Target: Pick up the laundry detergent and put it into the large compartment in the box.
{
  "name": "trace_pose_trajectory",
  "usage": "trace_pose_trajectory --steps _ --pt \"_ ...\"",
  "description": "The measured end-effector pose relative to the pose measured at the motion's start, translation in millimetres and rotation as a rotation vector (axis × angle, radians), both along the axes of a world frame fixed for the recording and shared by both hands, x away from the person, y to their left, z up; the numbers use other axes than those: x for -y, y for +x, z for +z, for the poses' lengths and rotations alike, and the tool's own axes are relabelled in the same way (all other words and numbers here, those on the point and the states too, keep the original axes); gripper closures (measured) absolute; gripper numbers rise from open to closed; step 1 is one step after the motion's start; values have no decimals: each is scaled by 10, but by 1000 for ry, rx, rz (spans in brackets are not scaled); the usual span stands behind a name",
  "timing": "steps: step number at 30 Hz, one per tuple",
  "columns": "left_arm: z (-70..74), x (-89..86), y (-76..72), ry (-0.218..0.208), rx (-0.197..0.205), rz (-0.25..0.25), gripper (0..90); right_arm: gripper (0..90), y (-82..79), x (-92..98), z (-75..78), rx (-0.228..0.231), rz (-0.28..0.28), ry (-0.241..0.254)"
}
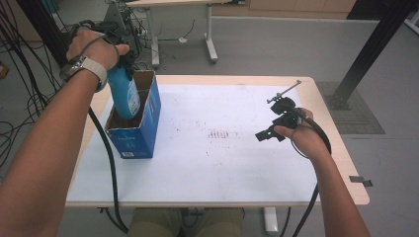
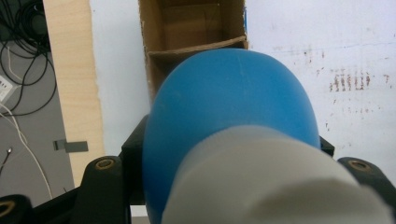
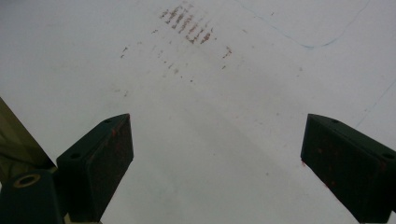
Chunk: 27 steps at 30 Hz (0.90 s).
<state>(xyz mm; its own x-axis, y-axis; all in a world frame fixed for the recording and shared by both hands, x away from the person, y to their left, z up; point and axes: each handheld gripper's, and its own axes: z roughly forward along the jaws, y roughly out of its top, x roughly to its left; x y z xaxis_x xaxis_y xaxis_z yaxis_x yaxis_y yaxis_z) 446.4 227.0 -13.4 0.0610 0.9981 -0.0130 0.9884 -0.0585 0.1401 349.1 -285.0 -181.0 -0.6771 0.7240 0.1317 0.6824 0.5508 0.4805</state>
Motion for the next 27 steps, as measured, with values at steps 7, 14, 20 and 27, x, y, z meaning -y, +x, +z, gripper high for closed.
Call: trace_pose_trajectory --steps 7,14,20,27 --pt "-148 10 -16 -1 18 6 393 93 -19 44 -16 1 -8 4" --pt "-299 -10 0 -14 11 8 393 93 -35 68 -32 -3 -14 4" --pt "-415 -16 14 -10 5 12 393 93 -50 82 -35 -6 -17 4" --pt "-508 -34 -5 -6 19 15 393 93 -65 88 -35 -9 -22 2"
